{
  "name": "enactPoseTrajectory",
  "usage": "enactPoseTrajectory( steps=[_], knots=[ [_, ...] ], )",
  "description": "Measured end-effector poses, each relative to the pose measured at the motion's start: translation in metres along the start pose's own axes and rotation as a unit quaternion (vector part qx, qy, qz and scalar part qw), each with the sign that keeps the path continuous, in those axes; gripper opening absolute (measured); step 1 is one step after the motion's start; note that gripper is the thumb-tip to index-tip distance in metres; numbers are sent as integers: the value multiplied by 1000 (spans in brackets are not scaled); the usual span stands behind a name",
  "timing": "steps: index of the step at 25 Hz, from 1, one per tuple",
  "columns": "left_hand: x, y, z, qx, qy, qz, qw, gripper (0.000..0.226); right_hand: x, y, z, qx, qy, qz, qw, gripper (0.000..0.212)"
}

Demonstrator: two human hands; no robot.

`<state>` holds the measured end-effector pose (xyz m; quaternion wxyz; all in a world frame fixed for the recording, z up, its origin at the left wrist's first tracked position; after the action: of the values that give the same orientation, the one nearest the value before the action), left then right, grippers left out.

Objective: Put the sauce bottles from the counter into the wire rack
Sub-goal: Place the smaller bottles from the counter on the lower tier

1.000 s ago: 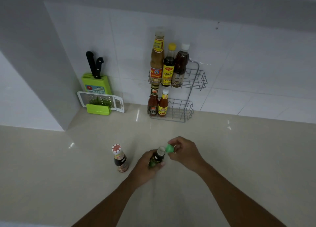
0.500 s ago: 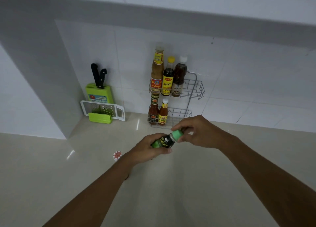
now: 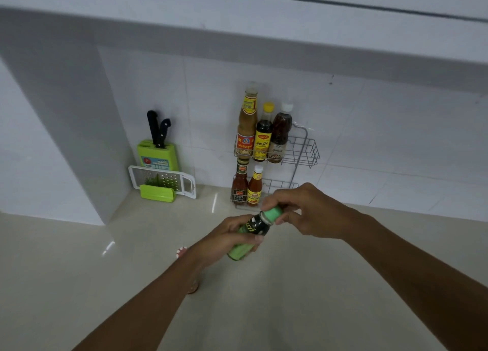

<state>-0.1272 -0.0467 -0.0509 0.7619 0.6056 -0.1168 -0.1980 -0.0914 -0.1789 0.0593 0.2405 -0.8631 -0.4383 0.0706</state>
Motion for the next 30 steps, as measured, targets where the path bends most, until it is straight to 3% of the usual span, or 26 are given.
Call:
enactPoseTrajectory(
  steps=[5,9,11,13,14,15,17,19,21,24,27,30],
  knots=[
    [-2,-3,22,-197,-206,-106,953,44,5,-29,-11,11,3,-94,996,37],
    [-5,-1,34,-263,-306,-150,902,34,11,-45,-16,-13,-23,-145,989,39],
    [0,0,27,-220,-253,-153,930,26,14,-38,-15,-49,-36,-107,992,33],
    [12,2,8,-66,-83,-102,989,20,18,-21,-11,-109,-18,-1,994,18],
    [17,8,-4,53,23,-55,997,21,19,-9,-11,-120,-13,80,990,41],
    [20,16,-10,151,108,-10,982,26,18,5,-9,-94,-33,173,980,64],
    [25,25,-10,185,171,27,967,31,11,20,-6,-13,-103,293,950,88],
    [29,23,-7,115,139,-9,984,26,17,21,-23,-20,-71,241,968,80],
    [28,25,1,70,62,-38,995,21,25,6,-38,-124,9,91,988,60],
    [28,34,18,33,-34,-56,997,13,25,-8,-25,-277,86,-88,953,43],
    [32,37,16,107,25,-56,992,16,28,4,-22,-235,171,-10,957,38],
    [31,34,9,166,113,-47,979,24,28,18,-9,-204,186,70,959,39]
  ],
)
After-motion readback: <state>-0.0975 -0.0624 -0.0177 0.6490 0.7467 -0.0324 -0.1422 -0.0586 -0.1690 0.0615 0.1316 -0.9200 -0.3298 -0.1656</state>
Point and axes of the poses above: each hand's wrist, its own x-axis towards the middle knuckle, its own z-axis out of the palm, y = z × x, the point moved 7 cm from there along x, towards the middle knuckle, and after that the axes turned 7 degrees about -x, right-handed, at the moved point
